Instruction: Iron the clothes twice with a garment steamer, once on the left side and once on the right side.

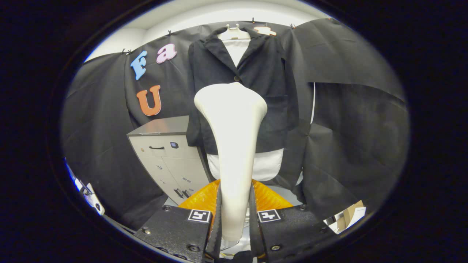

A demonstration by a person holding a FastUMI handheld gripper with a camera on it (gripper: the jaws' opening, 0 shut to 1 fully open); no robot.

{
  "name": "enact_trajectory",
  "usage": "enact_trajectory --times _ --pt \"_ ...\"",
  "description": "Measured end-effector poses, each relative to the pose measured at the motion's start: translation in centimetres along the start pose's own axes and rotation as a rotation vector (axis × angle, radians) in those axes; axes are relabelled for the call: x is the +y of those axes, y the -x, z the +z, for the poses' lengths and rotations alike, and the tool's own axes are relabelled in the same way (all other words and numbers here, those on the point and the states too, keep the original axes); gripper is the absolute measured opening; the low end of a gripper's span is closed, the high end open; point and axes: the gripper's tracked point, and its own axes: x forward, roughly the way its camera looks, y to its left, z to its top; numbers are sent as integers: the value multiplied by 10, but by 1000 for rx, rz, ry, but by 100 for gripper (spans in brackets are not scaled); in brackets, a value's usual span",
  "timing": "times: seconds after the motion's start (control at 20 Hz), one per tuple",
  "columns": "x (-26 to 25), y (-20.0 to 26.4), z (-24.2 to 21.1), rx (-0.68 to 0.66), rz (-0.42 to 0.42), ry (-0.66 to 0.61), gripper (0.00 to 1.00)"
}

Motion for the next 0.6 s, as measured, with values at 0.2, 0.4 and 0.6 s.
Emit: enact_trajectory --times 0.2,0.4,0.6 --pt "-3 32 13 -39 -2 -9 34" --pt "-13 54 20 -60 9 -18 34" --pt "-28 71 27 -91 31 -6 34"
